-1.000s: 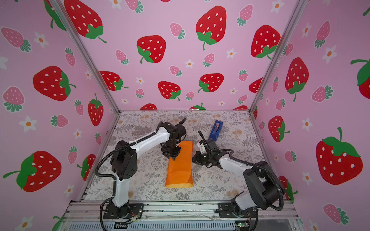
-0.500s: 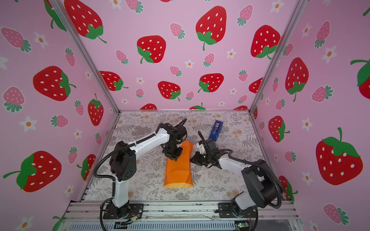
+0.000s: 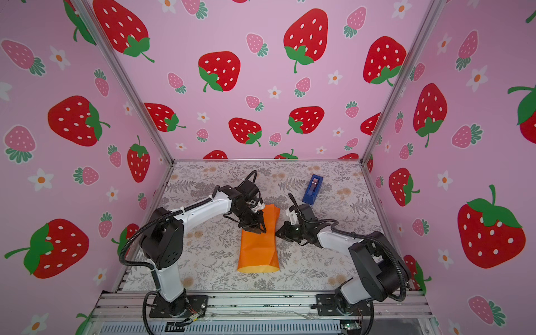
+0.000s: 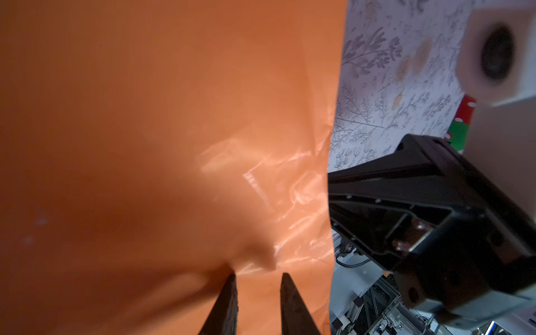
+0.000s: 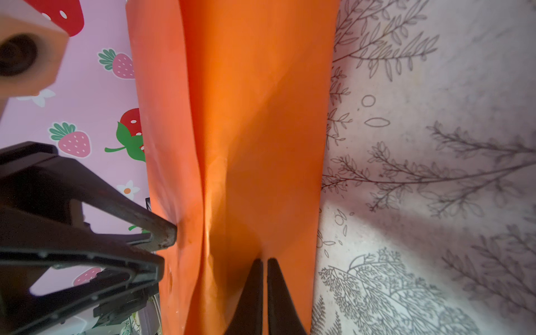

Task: Wrap a gift box in wrapping paper
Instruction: Smooth out the wrapping paper on the gift box.

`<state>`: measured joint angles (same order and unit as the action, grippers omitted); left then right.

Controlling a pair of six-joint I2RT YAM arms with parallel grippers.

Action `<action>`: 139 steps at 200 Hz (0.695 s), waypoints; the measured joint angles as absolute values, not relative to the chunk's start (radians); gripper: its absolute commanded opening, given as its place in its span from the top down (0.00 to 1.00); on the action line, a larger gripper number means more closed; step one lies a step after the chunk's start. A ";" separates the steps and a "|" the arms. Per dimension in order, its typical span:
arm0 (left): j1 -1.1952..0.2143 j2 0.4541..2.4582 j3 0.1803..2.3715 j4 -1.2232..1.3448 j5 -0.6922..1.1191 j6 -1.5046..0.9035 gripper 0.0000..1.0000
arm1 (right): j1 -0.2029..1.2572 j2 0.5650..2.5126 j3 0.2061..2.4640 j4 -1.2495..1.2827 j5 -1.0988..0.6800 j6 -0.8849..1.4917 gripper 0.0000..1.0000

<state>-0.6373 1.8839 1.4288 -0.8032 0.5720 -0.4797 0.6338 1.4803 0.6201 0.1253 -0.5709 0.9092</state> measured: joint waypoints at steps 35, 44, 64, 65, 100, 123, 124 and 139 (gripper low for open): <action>-0.639 1.896 1.418 -0.750 0.620 -0.495 0.74 | 0.633 1.480 0.611 0.143 -0.575 0.927 0.90; -0.638 1.897 1.415 -0.743 0.628 -0.497 0.75 | 0.633 1.480 0.608 0.149 -0.575 0.931 0.90; -0.639 1.902 1.411 -0.725 0.646 -0.500 0.76 | 0.632 1.475 0.596 0.167 -0.576 0.943 0.90; -0.639 1.902 1.411 -0.723 0.647 -0.500 0.76 | 0.632 1.475 0.596 0.168 -0.576 0.943 0.90; -0.638 1.903 1.403 -0.707 0.663 -0.501 0.76 | 0.630 1.465 0.584 0.179 -0.572 0.953 0.84; -0.638 1.903 1.402 -0.707 0.662 -0.497 0.77 | 0.610 1.404 0.582 0.155 -0.560 0.952 0.78; -0.638 1.903 1.402 -0.707 0.662 -0.497 0.77 | 0.609 1.401 0.582 0.155 -0.560 0.952 0.78; -0.638 1.903 1.400 -0.706 0.663 -0.495 0.77 | 0.588 1.352 0.583 0.159 -0.563 0.945 0.74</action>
